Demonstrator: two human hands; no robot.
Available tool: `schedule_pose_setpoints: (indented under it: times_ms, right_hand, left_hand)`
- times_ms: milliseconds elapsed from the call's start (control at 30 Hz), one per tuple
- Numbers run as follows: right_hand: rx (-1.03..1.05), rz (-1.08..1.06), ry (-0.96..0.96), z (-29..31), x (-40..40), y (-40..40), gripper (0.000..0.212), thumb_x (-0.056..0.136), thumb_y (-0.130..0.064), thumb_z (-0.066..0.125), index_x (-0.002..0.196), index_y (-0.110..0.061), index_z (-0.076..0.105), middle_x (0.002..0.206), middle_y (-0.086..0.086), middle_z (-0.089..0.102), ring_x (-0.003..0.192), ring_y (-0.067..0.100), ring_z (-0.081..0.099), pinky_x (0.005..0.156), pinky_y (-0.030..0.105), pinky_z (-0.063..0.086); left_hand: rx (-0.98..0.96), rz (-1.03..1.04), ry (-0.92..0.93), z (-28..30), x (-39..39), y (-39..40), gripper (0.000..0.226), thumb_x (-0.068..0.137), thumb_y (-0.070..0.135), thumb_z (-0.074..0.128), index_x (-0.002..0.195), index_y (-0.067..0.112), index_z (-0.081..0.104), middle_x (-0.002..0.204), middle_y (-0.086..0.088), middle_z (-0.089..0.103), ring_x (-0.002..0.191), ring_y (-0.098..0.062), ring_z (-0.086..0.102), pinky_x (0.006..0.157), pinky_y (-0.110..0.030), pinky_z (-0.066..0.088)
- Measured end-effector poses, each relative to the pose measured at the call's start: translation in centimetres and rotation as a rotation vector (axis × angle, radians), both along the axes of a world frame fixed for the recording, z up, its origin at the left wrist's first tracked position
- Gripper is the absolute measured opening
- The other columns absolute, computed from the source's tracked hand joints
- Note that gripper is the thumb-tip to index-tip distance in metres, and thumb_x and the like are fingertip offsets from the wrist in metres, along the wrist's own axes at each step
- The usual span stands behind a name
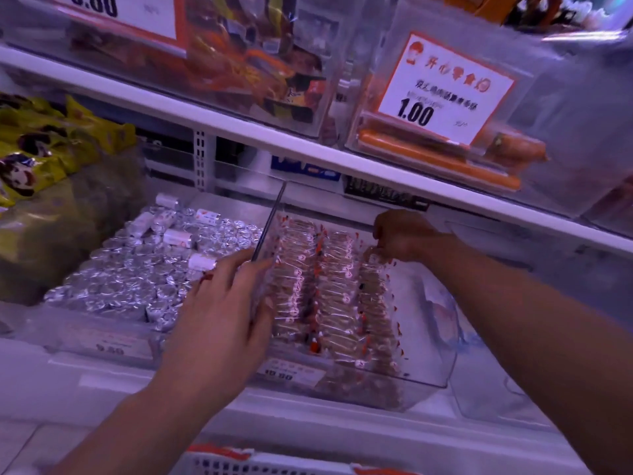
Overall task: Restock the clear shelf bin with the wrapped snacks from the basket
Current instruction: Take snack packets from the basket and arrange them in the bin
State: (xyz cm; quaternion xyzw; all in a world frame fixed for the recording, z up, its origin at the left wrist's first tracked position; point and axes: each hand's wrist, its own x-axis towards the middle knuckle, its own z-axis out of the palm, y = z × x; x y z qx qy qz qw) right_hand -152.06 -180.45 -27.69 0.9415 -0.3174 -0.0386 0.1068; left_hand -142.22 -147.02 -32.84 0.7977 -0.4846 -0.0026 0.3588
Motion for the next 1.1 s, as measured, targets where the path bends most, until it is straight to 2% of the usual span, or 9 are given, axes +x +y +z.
schedule_pose_setpoints:
  times_ms: [200, 433, 600, 700, 800, 867, 933, 1000, 1100]
  right_hand:
    - [0.011, -0.016, 0.067, -0.9, 1.0, -1.5, 0.011, 0.074, -0.022, 0.074, 0.078, -0.011, 0.074, 0.087, 0.01, 0.073, 0.084, 0.027, 0.07, 0.077, 0.036, 0.059]
    - [0.017, 0.044, -0.058, -0.8, -0.2, -1.7, 0.022, 0.079, -0.019, 0.075, 0.101, -0.016, 0.07, 0.114, 0.006, 0.066, 0.106, 0.026, 0.061, 0.088, 0.03, 0.049]
    - [0.029, 0.074, -0.201, 1.0, -2.1, 0.2, 0.024, 0.08, -0.021, 0.077, 0.102, -0.014, 0.073, 0.11, 0.007, 0.069, 0.105, 0.026, 0.063, 0.079, 0.022, 0.037]
    - [0.083, 0.11, -0.238, 2.2, -3.4, 3.6, 0.023, 0.085, -0.023, 0.075, 0.105, -0.011, 0.074, 0.11, 0.006, 0.072, 0.103, 0.021, 0.066, 0.086, 0.016, 0.038]
    - [0.183, 0.137, -0.492, 3.0, -6.5, 9.1, 0.012, 0.089, -0.026, 0.069, 0.098, -0.021, 0.074, 0.102, -0.008, 0.073, 0.099, 0.009, 0.067, 0.094, 0.025, 0.049]
    - [0.179, 0.225, -0.807, 2.0, -10.1, 15.0, 0.008, 0.09, -0.029, 0.066, 0.094, -0.032, 0.071, 0.092, -0.024, 0.069, 0.091, -0.006, 0.065, 0.086, 0.015, 0.048]
    - [0.245, 0.285, -0.992, -1.5, -14.1, 21.2, 0.008, 0.092, -0.029, 0.061, 0.093, -0.031, 0.068, 0.091, -0.024, 0.067, 0.087, -0.007, 0.064, 0.08, 0.006, 0.042]
    - [0.425, 0.277, -0.909, -7.7, -17.5, 25.7, 0.01, 0.095, -0.029, 0.057, 0.098, -0.028, 0.067, 0.09, -0.019, 0.065, 0.082, -0.003, 0.062, 0.077, 0.008, 0.043]
    - [0.712, 0.08, -0.271, -18.6, -20.9, 28.7, 0.031, 0.092, -0.025, 0.058, 0.123, -0.021, 0.062, 0.109, -0.004, 0.067, 0.095, 0.007, 0.063, 0.089, 0.024, 0.049]
  left_hand:
    - [-0.021, -0.023, 0.022, 0.1, 0.1, 0.2, 0.048, 0.089, 0.034, 0.046, 0.137, 0.032, 0.049, 0.145, 0.005, 0.041, 0.115, -0.028, 0.057, 0.09, -0.047, 0.051]
    - [-0.01, -0.014, -0.023, 0.2, -0.1, 0.5, 0.053, 0.083, 0.027, 0.05, 0.136, 0.03, 0.051, 0.143, 0.002, 0.045, 0.109, -0.029, 0.06, 0.079, -0.042, 0.051]
    - [-0.045, -0.022, -0.028, -0.4, 0.0, 0.7, 0.05, 0.089, 0.016, 0.062, 0.136, 0.028, 0.052, 0.144, 0.0, 0.045, 0.113, -0.031, 0.059, 0.088, -0.045, 0.051]
    - [-0.075, -0.017, -0.047, -0.8, 0.0, 0.7, 0.052, 0.088, 0.014, 0.063, 0.137, 0.026, 0.052, 0.146, -0.001, 0.044, 0.114, -0.032, 0.058, 0.09, -0.045, 0.05]
    - [-0.161, -0.022, -0.104, -0.8, -0.7, 1.0, 0.045, 0.088, 0.015, 0.056, 0.133, 0.021, 0.055, 0.147, -0.004, 0.042, 0.121, -0.032, 0.052, 0.095, -0.048, 0.046]
    - [-0.231, -0.048, -0.215, -0.6, -1.6, 1.5, 0.041, 0.086, 0.011, 0.055, 0.126, 0.015, 0.061, 0.145, -0.01, 0.046, 0.13, -0.034, 0.047, 0.1, -0.052, 0.043]
    - [-0.324, -0.14, -0.306, -0.6, -3.3, 2.3, 0.033, 0.087, 0.006, 0.054, 0.117, 0.008, 0.067, 0.139, -0.015, 0.053, 0.133, -0.035, 0.046, 0.105, -0.053, 0.04]
    - [-0.358, -0.312, -0.338, -2.0, -5.4, 3.0, 0.029, 0.089, 0.006, 0.05, 0.111, 0.006, 0.07, 0.13, -0.015, 0.06, 0.124, -0.036, 0.054, 0.103, -0.049, 0.041]
    - [-0.125, -0.59, -0.301, -7.3, -8.8, 4.4, 0.026, 0.093, 0.016, 0.048, 0.11, 0.012, 0.067, 0.111, -0.007, 0.066, 0.1, -0.03, 0.062, 0.088, -0.041, 0.048]
